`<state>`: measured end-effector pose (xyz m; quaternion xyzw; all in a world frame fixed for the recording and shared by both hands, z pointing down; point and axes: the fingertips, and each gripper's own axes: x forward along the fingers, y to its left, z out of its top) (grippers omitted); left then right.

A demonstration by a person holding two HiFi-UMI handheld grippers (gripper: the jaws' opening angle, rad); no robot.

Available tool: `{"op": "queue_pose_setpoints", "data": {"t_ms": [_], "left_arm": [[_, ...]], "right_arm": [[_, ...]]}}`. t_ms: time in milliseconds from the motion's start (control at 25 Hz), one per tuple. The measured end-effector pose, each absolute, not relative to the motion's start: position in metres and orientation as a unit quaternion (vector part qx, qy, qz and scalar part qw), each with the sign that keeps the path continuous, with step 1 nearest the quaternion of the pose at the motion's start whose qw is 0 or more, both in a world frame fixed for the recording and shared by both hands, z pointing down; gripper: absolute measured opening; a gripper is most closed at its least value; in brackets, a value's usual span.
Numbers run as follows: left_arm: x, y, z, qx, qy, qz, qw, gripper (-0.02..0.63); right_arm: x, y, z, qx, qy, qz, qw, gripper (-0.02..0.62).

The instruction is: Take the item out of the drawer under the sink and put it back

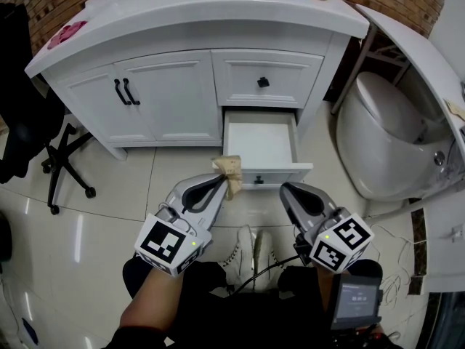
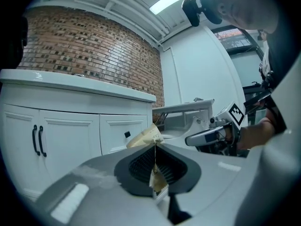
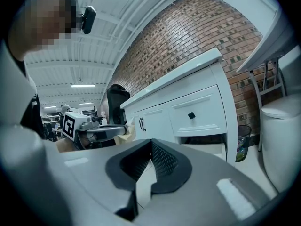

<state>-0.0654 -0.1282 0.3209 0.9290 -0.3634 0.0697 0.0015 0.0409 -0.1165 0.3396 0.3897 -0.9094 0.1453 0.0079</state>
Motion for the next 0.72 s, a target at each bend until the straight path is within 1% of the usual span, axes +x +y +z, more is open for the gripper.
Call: {"op": "queue_pose_setpoints", "data": {"t_ms": [240,360,600,720], "left_arm": [[-0.067,-0.142,0.312,0.923,-0.376,0.076,-0.040,0.011],[-0.069,-0.157,0.305,0.917,-0.380,0.095,-0.076,0.011],[-0.071,-0.189,0.266,0.898,-0.392,0.116,-0.164,0.011],[-0.060,-0.206,0.257,0.896,-0.382,0.134,-0.182,0.011]], "right_arm": [[0.042,-0.121,0.343,0.391,-0.908,0.150,0.007,0.008],[0.043,-0.123,0.345,0.391,-0.908,0.153,0.006,0.008],[0.051,-0.132,0.347,0.397,-0.904,0.157,0.004,0.008],[0.053,-0.137,0.349,0.400,-0.903,0.160,0.003,0.008]]}}
